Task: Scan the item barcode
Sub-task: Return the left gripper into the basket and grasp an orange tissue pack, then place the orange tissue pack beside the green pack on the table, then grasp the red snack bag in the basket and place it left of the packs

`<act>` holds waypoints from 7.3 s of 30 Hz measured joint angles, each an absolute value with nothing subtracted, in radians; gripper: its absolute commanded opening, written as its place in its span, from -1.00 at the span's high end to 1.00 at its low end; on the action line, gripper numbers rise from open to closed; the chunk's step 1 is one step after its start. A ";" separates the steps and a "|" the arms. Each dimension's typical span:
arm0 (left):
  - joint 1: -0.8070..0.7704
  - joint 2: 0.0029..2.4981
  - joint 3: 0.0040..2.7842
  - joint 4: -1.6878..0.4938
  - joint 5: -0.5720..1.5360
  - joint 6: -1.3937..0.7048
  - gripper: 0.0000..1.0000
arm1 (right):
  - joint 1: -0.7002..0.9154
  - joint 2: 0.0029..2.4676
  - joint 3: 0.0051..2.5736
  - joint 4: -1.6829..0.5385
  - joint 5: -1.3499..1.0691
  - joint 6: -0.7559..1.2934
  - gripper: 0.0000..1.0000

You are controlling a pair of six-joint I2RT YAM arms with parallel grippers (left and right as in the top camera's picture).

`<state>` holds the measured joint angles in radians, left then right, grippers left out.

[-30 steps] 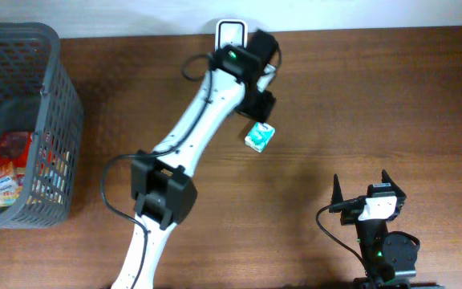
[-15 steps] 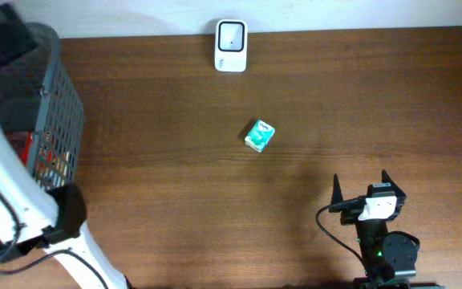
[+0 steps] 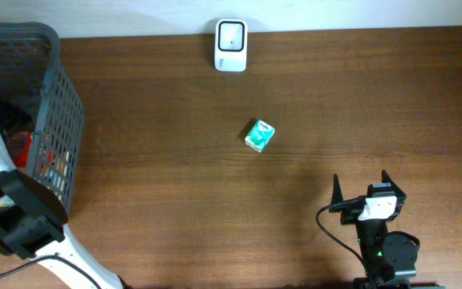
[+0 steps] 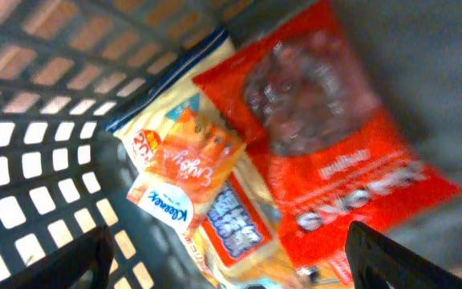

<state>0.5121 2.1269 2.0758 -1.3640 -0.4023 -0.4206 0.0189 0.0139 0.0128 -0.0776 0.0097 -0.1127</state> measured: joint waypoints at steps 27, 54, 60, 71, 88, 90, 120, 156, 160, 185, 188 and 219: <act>0.571 2.126 1.724 -1.150 -0.461 -0.386 1.00 | 0.019 0.014 0.013 -0.078 0.010 -0.112 -0.97; 0.575 2.138 1.742 -0.985 -0.370 0.049 -0.31 | 0.019 0.014 0.013 -0.078 0.010 -0.113 -0.97; 0.579 2.138 1.742 -0.942 -0.344 0.181 -0.35 | 0.019 0.014 0.013 -0.078 0.010 -0.113 -0.97; 0.584 2.138 1.645 -0.826 -0.345 0.281 1.00 | 0.019 0.014 0.013 -0.078 0.010 -0.113 -0.97; 0.579 1.794 1.912 -0.966 0.048 0.101 1.00 | 0.019 0.014 0.013 -0.078 0.010 -0.112 -0.97; 0.578 1.702 1.915 -1.000 0.238 0.051 1.00 | 0.019 0.014 0.013 -0.078 0.010 -0.113 -0.97; -0.473 2.220 1.768 -0.722 0.062 -0.290 1.00 | 0.019 0.015 0.013 -0.078 0.010 -0.113 -0.97; 0.531 2.268 2.906 -1.677 -0.091 -0.410 -0.98 | 0.019 0.014 0.013 -0.078 0.010 -0.112 -0.97; 0.572 2.270 2.633 -1.570 -0.099 -0.440 -0.99 | 0.019 0.014 0.013 -0.078 0.010 -0.113 -0.97; 0.564 2.228 1.877 -0.996 0.039 -0.427 1.00 | 0.019 0.014 0.013 -0.078 0.010 -0.113 -0.97; 0.564 2.093 1.924 -1.005 0.079 -0.427 1.00 | 0.019 0.014 0.013 -0.078 0.010 -0.113 -0.97; -0.569 2.317 1.980 -1.235 -0.093 -0.288 0.07 | 0.019 0.014 0.013 -0.078 0.010 -0.112 -0.97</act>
